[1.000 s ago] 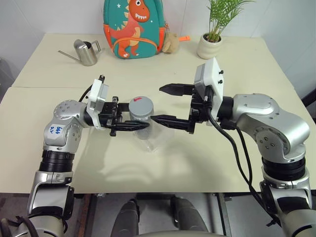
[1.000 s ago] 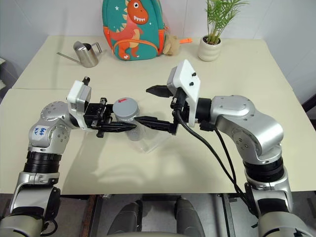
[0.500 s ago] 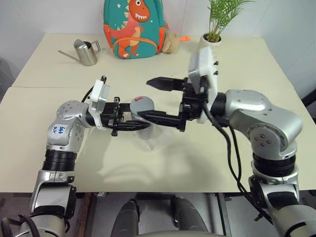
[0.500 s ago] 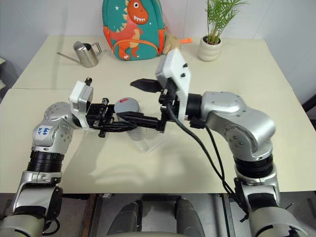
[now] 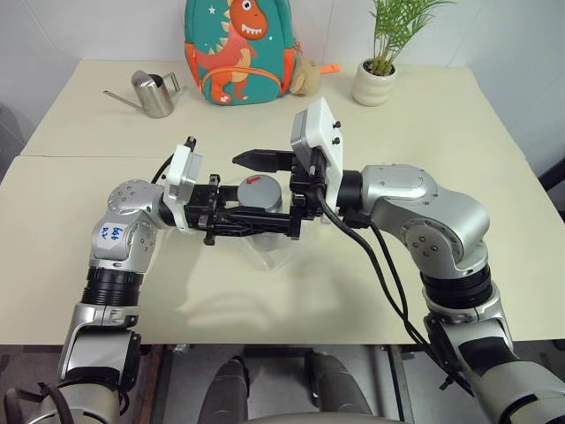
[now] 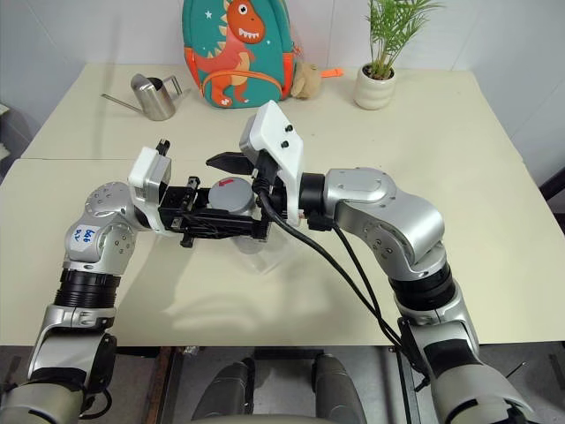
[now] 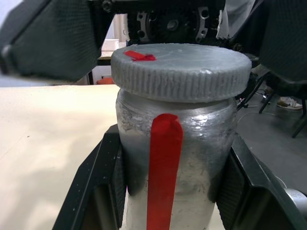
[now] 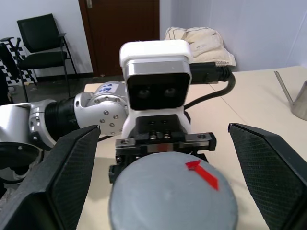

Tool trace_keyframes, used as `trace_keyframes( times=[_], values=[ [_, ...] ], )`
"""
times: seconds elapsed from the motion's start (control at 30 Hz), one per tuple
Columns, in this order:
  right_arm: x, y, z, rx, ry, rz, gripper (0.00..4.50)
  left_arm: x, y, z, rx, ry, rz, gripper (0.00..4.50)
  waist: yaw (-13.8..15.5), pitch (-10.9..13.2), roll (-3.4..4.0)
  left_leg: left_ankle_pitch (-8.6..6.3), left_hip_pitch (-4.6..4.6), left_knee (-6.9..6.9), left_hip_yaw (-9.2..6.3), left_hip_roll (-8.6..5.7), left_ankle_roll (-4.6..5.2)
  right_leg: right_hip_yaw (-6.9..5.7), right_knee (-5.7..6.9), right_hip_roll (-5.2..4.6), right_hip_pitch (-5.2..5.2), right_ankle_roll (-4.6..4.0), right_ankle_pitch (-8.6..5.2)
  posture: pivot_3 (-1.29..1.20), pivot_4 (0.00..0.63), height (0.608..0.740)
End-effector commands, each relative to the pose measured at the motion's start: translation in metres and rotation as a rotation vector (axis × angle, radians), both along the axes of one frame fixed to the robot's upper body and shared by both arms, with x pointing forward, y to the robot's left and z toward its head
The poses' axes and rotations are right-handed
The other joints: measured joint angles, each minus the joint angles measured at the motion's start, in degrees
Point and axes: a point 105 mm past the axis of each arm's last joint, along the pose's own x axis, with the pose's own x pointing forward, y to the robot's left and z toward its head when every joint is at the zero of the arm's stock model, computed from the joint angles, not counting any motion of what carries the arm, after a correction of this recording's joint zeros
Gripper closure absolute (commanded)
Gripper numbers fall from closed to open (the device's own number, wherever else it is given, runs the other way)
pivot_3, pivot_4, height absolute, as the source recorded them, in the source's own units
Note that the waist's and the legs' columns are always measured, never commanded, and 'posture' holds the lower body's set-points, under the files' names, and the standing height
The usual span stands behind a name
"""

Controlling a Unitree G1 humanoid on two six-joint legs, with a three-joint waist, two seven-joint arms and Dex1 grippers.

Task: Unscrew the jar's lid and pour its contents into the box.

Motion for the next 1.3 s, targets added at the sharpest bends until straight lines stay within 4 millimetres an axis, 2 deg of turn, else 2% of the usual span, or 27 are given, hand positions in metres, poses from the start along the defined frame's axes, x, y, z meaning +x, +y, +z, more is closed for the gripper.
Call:
trace_keyframes(
  times=[0.03, 0.3, 0.9, 1.3],
  values=[
    [-0.004, 0.005, 0.011, 0.025, -0.056, 0.021, 0.01, -0.007, -0.003, 0.006, 0.000, -0.055, -0.019, 2.54, 0.00, 0.00, 0.00, 0.00, 0.00, 0.00, 0.00, 0.00, 0.00, 0.00, 0.00, 0.00, 0.00, 0.00, 0.00, 0.00, 0.150, 0.740],
    [-0.001, 0.003, 0.015, 0.030, -0.071, 0.001, 0.01, -0.008, -0.003, 0.005, -0.004, -0.052, -0.018, 2.54, 0.05, 0.00, 0.00, 0.00, 0.00, 0.00, 0.00, 0.00, 0.00, 0.00, -0.01, 0.00, 0.00, 0.00, 0.00, 0.00, 0.150, 0.740],
    [-0.001, -0.027, 0.009, -0.022, -0.063, -0.082, 0.01, -0.003, 0.000, 0.005, -0.004, -0.049, 0.003, 2.54, 0.05, 0.00, 0.00, 0.00, 0.00, 0.00, 0.00, 0.00, 0.00, 0.00, 0.00, 0.00, 0.00, 0.00, 0.00, 0.00, 0.150, 0.740],
    [0.002, -0.038, 0.008, -0.042, -0.063, -0.125, 0.01, -0.001, 0.000, 0.006, -0.003, -0.052, 0.007, 2.54, 0.09, 0.00, 0.00, 0.00, 0.00, 0.00, 0.00, -0.01, 0.00, 0.00, -0.02, 0.00, 0.01, 0.00, 0.00, 0.00, 0.150, 0.740]
  ],
)
